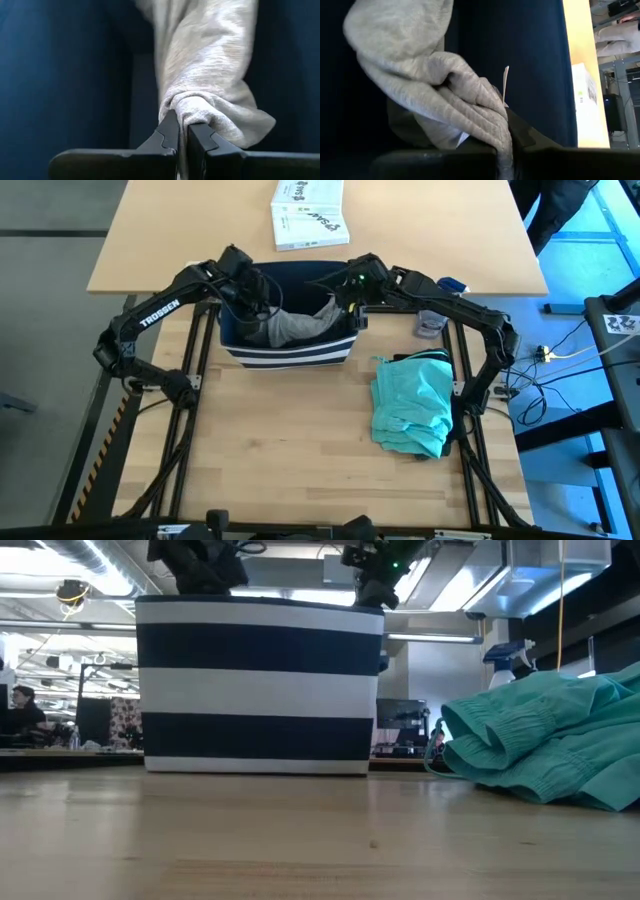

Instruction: Fold Laundry from Bin

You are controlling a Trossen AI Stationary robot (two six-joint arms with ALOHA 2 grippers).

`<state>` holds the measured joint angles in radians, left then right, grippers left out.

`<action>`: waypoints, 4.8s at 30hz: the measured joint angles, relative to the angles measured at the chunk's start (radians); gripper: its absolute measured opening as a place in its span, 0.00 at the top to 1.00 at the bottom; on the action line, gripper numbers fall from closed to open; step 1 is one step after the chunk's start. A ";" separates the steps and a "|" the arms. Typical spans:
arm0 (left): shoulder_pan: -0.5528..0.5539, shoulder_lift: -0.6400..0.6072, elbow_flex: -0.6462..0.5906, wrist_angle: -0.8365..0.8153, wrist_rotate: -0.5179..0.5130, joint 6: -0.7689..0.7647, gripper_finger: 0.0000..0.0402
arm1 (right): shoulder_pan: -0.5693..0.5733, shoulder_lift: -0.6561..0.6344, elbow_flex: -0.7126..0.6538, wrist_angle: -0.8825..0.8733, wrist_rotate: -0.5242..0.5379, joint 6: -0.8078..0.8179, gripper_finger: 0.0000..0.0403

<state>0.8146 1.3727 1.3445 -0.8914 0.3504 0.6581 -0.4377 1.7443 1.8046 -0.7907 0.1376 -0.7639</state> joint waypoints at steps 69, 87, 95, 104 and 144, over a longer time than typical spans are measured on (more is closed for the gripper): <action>0.139 -0.156 -0.232 0.521 -0.393 0.007 0.67 | -0.046 0.148 0.201 0.128 0.061 0.046 1.00; 0.139 -0.300 -0.232 0.556 -0.379 0.031 0.61 | -0.046 0.147 0.313 0.255 0.076 0.022 1.00; 0.139 -0.401 -0.232 0.530 -0.186 -0.066 0.61 | -0.046 0.147 0.374 0.277 0.078 -0.004 1.00; 0.124 -0.400 -0.232 0.376 -0.030 -0.101 0.45 | -0.047 0.146 0.391 0.273 0.080 -0.004 1.00; 0.001 -0.373 -0.233 0.386 0.013 -0.109 0.22 | -0.046 0.146 0.390 0.346 0.121 -0.052 1.00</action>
<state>0.8152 0.9993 1.1118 -0.5050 0.3630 0.5487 -0.4839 1.8908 2.1944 -0.4450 0.2587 -0.8158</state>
